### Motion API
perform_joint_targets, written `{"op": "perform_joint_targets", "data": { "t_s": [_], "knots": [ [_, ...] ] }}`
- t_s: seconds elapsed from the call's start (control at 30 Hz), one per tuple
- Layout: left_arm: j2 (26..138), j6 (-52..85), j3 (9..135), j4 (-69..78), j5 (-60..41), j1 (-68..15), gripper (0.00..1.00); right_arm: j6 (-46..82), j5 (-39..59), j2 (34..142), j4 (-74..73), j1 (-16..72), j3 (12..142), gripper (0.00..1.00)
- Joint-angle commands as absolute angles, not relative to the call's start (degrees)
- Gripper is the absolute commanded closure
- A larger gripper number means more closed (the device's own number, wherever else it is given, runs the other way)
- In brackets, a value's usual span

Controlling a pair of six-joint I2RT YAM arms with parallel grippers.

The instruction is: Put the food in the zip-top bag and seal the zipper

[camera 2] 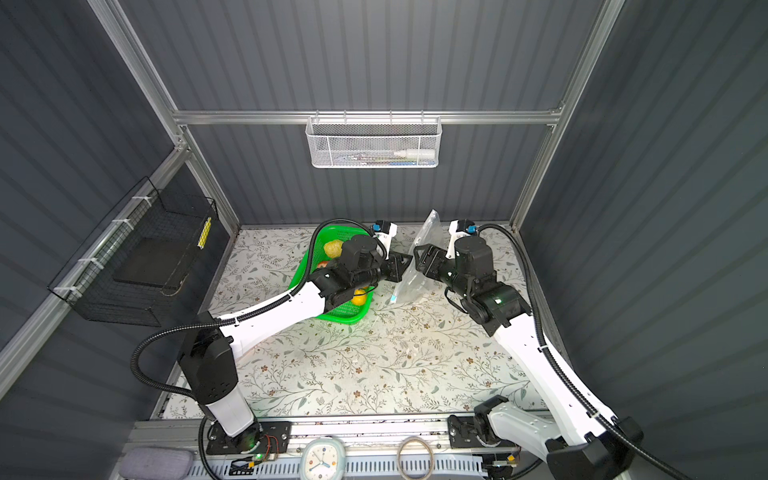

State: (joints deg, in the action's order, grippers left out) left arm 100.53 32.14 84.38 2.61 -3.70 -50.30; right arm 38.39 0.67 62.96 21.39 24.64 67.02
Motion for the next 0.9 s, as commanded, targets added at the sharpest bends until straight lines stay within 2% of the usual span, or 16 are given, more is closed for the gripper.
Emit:
{"op": "perform_joint_targets", "data": {
  "t_s": [0.0, 0.17, 0.43, 0.6, 0.87],
  "knots": [
    [101.3, 32.5, 86.4, 2.9, -2.6, -51.3, 1.00, 38.5, -2.9, 63.8, 25.3, 25.1, 69.0, 0.30],
    [101.2, 32.2, 87.0, 3.0, -1.1, -53.0, 1.00, 37.2, -6.6, 67.9, 29.9, 25.8, 71.7, 0.30],
    [100.7, 31.6, 87.6, 2.0, 0.4, -54.4, 1.00, 36.1, -10.7, 68.6, 33.3, 26.4, 72.9, 0.34],
    [99.7, 31.1, 87.2, 1.2, 2.7, -54.7, 1.00, 34.8, -14.4, 66.3, 36.2, 26.3, 72.2, 0.45],
    [100.3, 31.5, 87.9, 0.8, 3.4, -55.4, 1.00, 34.5, -15.6, 64.6, 37.6, 26.3, 70.4, 0.70]
  ]
}}
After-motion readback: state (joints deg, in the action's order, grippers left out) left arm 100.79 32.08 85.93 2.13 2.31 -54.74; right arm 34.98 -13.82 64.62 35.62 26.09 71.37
